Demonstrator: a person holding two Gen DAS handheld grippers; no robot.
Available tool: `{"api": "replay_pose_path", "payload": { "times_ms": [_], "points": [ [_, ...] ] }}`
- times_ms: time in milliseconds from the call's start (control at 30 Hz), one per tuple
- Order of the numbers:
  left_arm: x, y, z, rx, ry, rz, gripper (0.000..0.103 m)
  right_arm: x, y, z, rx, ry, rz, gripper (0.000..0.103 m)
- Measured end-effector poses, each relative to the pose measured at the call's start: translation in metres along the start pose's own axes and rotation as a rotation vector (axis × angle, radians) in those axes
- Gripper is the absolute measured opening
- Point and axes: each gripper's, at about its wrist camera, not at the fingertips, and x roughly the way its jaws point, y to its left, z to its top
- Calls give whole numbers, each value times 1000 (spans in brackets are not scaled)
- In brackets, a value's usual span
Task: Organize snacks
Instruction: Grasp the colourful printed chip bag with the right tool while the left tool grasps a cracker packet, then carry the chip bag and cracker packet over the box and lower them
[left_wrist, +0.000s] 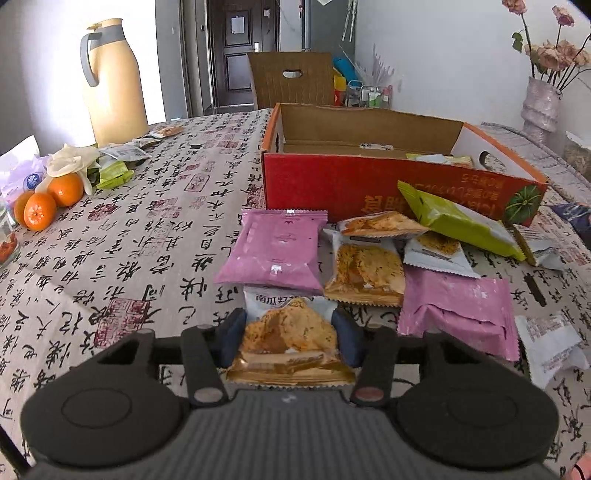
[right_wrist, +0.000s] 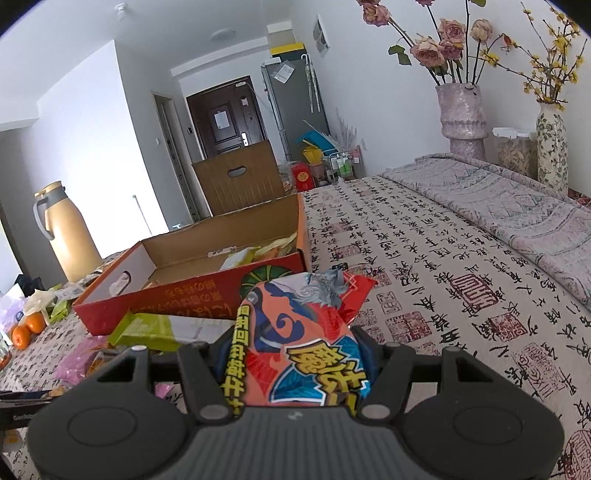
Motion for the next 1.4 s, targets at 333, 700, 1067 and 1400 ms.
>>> {"api": "replay_pose_path", "payload": {
  "times_ms": [333, 700, 1067, 1400],
  "points": [
    [-30, -6, 0, 4, -73, -4, 52, -8, 2, -1, -7, -6, 8, 62],
    [-57, -15, 17, 0, -176, -36, 52, -17, 9, 2, -26, -19, 25, 62],
    [-61, -29, 49, 7, -259, -62, 52, -11, 24, 13, -68, -51, 47, 62],
    [-51, -41, 86, 3, -319, -71, 52, 6, 40, 37, -109, -102, 75, 62]
  ]
}}
